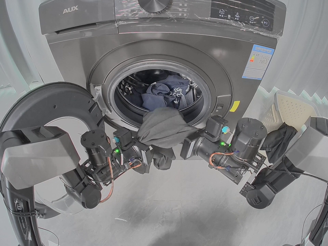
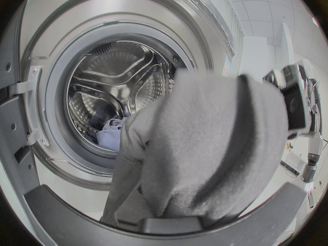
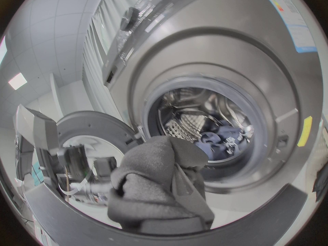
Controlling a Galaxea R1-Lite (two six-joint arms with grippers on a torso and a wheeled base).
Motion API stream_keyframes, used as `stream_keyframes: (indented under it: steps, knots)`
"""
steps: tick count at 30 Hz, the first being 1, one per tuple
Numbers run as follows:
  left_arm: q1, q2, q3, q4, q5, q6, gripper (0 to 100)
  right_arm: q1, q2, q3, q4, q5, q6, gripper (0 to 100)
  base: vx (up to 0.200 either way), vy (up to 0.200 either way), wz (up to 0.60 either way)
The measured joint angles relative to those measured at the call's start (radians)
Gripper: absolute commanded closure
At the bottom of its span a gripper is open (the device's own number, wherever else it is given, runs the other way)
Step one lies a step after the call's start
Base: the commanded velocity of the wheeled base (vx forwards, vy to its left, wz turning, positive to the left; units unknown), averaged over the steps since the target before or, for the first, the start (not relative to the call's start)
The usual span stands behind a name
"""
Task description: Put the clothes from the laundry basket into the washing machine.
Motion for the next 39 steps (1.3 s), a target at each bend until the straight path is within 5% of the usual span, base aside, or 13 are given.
stream_keyframes:
  steps: [12, 13, 21, 30, 39]
  knots:
    - [-0.016, -0.154, 0.093, 0.002, -0.005, -0.031, 100, -0.006, 0.023, 0.121, -0.017, 0.012, -0.008, 100, 0.0, 0.0, 0.0]
    - [-0.017, -0.162, 0.099, 0.002, -0.005, -0.032, 100, -0.001, 0.026, 0.12, -0.019, 0.013, -0.009, 0, 0.0, 0.0, 0.0]
    - [-0.019, -0.203, 0.121, -0.003, 0.008, -0.03, 100, 0.03, -0.006, 0.168, -0.01, 0.023, -0.015, 0, 0.0, 0.0, 0.0]
    - [-0.048, -0.277, 0.195, -0.003, 0.076, -0.024, 100, 0.106, -0.136, 0.462, -0.044, 0.168, -0.074, 0, 0.0, 0.0, 0.0]
    - [-0.056, -0.311, 0.253, -0.002, 0.087, -0.019, 100, 0.067, -0.208, 0.582, -0.091, 0.191, -0.087, 0, 0.0, 0.0, 0.0]
